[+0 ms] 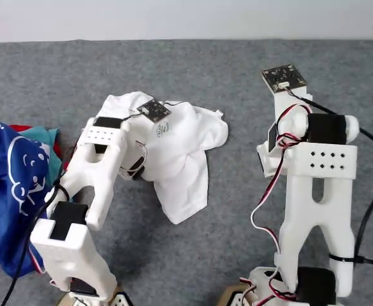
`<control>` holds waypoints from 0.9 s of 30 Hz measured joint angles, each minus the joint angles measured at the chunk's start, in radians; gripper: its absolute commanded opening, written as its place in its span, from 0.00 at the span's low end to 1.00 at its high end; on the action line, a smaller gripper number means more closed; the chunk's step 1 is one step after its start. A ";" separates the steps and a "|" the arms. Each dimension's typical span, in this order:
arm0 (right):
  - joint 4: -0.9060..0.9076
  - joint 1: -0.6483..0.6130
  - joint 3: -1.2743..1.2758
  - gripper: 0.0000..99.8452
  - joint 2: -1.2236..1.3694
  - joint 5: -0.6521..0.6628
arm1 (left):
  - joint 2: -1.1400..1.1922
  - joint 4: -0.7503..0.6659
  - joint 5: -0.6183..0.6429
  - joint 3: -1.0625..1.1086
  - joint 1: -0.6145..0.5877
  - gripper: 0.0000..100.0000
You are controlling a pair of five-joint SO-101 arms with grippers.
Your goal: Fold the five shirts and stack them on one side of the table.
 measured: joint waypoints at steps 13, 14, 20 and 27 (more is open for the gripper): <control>0.000 0.000 0.000 0.20 0.000 0.000 | -0.479 0.322 0.000 -0.226 -0.330 0.00; 0.000 0.000 0.000 0.20 0.000 0.000 | -0.516 0.333 0.000 -0.229 -0.358 0.00; -0.002 -0.110 0.000 0.20 0.000 0.000 | -0.678 0.362 0.000 -0.232 -0.551 0.00; -0.080 -0.273 0.000 0.20 0.003 0.000 | -0.727 0.376 0.000 -0.232 -0.767 0.00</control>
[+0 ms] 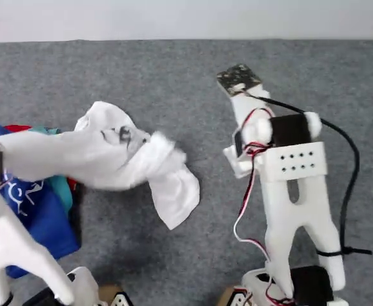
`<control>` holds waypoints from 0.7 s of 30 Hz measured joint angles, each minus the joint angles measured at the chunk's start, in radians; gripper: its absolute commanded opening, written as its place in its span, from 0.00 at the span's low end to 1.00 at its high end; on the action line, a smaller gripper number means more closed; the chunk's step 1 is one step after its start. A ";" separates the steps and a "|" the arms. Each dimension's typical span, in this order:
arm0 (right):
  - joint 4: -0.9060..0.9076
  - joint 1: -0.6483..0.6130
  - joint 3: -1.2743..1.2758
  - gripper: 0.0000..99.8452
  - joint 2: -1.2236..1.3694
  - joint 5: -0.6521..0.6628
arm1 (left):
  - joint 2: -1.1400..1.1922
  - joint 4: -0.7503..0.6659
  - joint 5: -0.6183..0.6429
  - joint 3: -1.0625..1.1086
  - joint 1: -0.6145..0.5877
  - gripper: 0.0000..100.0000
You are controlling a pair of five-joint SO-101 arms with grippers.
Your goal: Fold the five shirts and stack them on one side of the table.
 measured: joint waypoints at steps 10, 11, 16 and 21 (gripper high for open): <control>0.037 -0.278 -0.101 0.26 0.292 0.000 | 0.000 0.002 0.000 0.121 -0.035 0.00; 0.064 -0.313 -0.132 0.27 0.322 0.000 | 0.000 0.000 0.000 0.133 -0.035 0.00; 0.077 -0.468 -0.167 0.27 0.399 0.000 | 0.000 -0.023 0.000 0.204 -0.054 0.00; 0.077 -0.594 -0.169 0.27 0.488 0.000 | 0.000 -0.026 0.000 0.209 -0.075 0.00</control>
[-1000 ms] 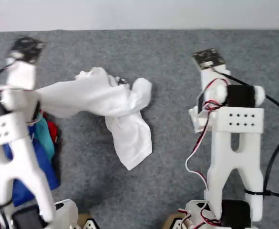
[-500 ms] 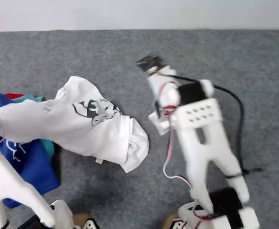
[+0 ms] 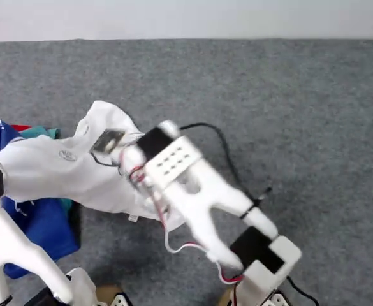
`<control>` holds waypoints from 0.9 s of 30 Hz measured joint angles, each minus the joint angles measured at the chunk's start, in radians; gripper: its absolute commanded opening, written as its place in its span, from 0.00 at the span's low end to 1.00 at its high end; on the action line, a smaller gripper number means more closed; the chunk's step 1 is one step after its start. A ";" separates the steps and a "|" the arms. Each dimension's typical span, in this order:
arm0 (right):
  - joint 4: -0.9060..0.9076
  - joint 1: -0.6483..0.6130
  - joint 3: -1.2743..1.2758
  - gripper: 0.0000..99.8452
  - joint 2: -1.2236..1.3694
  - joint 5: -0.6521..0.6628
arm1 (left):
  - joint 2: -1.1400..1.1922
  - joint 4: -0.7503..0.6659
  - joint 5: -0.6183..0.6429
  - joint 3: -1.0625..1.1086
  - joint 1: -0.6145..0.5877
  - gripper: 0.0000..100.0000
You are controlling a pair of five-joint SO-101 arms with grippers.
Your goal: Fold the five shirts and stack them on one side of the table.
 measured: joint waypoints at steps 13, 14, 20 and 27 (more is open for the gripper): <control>-0.100 -0.086 0.000 0.27 0.239 0.032 | 0.000 -0.032 0.000 0.005 -0.003 0.00; -0.109 -0.086 0.000 0.27 0.249 0.034 | 0.000 -0.032 0.000 0.005 -0.003 0.00; -0.183 -0.086 0.000 0.27 0.302 0.034 | 0.000 -0.032 0.000 0.005 -0.003 0.00; -0.258 -0.086 -0.002 0.17 0.376 0.034 | 0.000 -0.032 0.000 0.005 -0.003 0.00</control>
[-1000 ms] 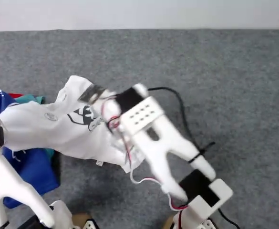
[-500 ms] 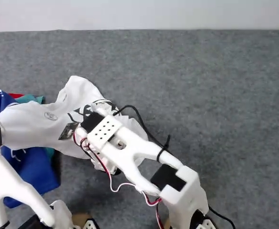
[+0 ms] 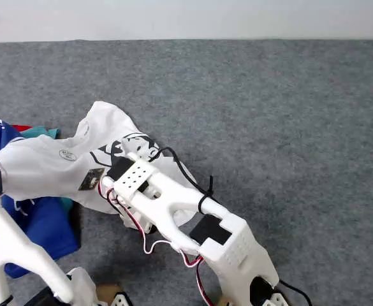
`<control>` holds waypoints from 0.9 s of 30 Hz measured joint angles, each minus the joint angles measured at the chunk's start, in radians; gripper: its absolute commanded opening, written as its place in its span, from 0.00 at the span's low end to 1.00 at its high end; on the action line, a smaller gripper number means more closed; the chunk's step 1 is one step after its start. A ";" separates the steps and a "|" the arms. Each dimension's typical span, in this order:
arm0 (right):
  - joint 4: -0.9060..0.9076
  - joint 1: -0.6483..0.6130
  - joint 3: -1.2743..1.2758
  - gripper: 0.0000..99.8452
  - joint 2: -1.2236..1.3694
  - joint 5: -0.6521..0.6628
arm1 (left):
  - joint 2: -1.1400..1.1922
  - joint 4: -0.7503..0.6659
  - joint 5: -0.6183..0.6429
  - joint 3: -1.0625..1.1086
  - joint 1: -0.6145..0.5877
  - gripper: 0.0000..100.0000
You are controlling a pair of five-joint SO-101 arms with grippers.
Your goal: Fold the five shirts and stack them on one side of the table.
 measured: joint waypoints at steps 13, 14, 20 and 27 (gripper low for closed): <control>0.087 0.000 -0.210 0.14 0.021 0.000 | 0.000 -0.003 0.000 0.000 0.000 0.00; 0.100 0.000 -0.222 0.14 0.021 0.000 | 0.000 -0.003 0.000 0.000 0.000 0.00; 0.117 0.000 -0.235 0.14 0.025 0.002 | 0.000 -0.003 0.000 0.000 0.002 0.00; 0.153 -0.008 -0.236 0.14 0.080 0.046 | 0.000 -0.003 0.000 0.000 0.002 0.00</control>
